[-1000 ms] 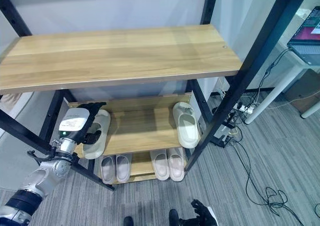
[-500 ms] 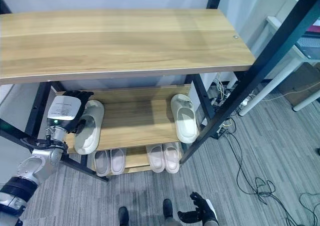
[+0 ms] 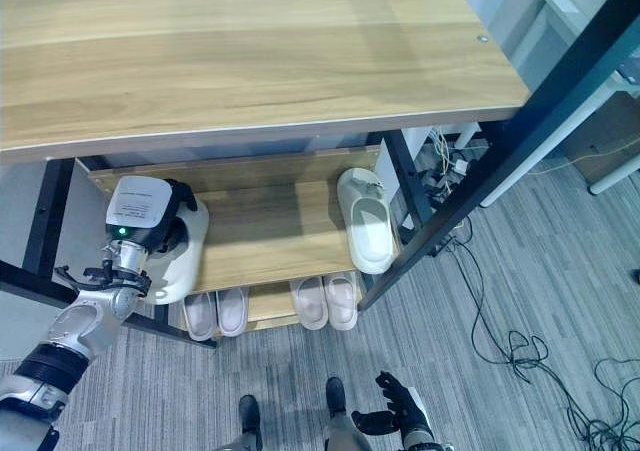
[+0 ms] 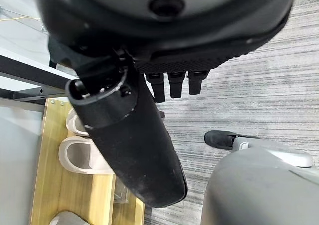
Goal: Arrange the slippers neatly on the shoe rack.
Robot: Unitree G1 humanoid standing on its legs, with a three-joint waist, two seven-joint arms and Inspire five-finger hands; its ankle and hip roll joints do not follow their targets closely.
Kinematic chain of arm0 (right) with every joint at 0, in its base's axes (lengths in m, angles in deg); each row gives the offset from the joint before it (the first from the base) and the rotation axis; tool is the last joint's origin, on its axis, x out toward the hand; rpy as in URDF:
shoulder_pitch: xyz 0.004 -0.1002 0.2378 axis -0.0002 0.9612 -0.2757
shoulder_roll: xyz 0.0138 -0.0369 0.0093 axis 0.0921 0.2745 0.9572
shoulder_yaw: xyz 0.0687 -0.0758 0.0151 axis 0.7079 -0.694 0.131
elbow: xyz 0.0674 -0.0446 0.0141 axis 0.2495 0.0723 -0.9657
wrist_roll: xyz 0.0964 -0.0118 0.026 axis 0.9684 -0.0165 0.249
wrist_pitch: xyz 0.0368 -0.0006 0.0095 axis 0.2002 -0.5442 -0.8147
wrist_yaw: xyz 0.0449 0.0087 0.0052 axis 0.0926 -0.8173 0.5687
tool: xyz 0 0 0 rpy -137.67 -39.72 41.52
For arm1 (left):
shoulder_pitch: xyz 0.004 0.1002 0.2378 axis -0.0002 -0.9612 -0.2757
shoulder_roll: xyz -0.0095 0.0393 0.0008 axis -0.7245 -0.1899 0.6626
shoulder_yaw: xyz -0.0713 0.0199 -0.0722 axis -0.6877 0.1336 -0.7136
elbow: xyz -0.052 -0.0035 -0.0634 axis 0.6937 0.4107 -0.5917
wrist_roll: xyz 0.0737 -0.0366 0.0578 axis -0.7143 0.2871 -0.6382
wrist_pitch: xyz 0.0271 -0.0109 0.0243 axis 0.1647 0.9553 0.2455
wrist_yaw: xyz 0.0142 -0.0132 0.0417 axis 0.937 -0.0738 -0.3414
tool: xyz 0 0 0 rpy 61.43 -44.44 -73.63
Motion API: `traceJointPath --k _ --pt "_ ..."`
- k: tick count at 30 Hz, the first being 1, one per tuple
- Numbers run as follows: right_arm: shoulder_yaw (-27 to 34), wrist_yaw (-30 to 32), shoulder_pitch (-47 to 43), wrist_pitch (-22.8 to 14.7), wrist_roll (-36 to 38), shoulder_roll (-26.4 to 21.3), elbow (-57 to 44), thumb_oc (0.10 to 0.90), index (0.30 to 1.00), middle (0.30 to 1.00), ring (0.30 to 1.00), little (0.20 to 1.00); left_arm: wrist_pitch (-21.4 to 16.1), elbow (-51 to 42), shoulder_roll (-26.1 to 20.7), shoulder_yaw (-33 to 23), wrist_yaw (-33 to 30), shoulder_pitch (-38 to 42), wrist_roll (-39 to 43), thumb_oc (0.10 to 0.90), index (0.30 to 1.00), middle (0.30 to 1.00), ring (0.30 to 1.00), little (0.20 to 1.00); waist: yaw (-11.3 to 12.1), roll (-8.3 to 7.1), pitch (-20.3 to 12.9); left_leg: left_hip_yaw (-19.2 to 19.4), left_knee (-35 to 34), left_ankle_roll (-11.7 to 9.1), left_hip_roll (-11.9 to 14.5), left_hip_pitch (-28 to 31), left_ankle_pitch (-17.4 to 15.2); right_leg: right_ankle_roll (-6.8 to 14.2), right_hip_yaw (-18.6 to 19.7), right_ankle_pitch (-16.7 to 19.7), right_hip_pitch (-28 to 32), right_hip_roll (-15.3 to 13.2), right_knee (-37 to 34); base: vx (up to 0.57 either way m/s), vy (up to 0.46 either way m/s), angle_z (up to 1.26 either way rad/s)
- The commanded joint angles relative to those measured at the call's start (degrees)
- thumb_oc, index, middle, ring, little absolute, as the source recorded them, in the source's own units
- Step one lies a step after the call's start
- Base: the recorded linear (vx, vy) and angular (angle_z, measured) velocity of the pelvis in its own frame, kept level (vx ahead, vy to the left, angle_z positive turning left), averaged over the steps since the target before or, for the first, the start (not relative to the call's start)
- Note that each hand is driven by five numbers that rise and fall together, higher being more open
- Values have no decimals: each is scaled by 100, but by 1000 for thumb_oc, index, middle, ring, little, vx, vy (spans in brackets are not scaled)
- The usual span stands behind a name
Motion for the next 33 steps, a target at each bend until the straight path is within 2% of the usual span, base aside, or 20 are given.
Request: traceJointPath --k 1,3,10,15,24,33 --pt "19 154 -168 -250 64 -391 -301 800 900 900 900 900 -343 -223 193 97 -382 1129 32 400 300 300 300 300 -59 293 26 -329 -29 -21 -219 46 -577 293 -238 -531 152 69 133 -5 -10 -4" --pt "9 182 -202 -246 76 -445 -341 800 900 900 900 900 -317 -57 388 398 -348 1442 -25 400 300 300 300 300 -120 342 102 -300 -29 -16 -219 8 -562 294 -185 -519 83 67 151 4 -9 -3" --pt "-25 318 -224 -315 40 -706 -602 800 900 900 900 900 110 609 506 983 -600 2461 -398 400 300 300 300 300 -271 477 367 -161 -29 -23 -207 -133 -521 329 -62 -463 -158 66 180 13 -10 -12" --pt "-25 393 -320 -305 50 -742 -489 800 900 900 900 900 173 887 578 1036 -696 2764 -228 400 300 300 300 300 -319 505 462 -102 -29 -34 -192 -227 -479 335 -29 -432 -256 55 184 15 -11 -11" --pt "-65 488 -470 -373 142 -779 -424 800 900 900 900 900 316 1465 1249 1306 -662 3386 -72 400 300 300 300 300 -417 451 596 -98 -29 -61 -168 -391 -447 323 -54 -417 -445 68 194 1 -27 -2" --pt "-296 489 -641 -412 180 -772 -327 800 900 900 900 900 349 1648 1649 1727 -723 3996 -343 400 300 300 300 300 -478 406 640 -85 -29 -72 -136 -418 -457 308 -54 -450 -510 86 234 5 -18 1"
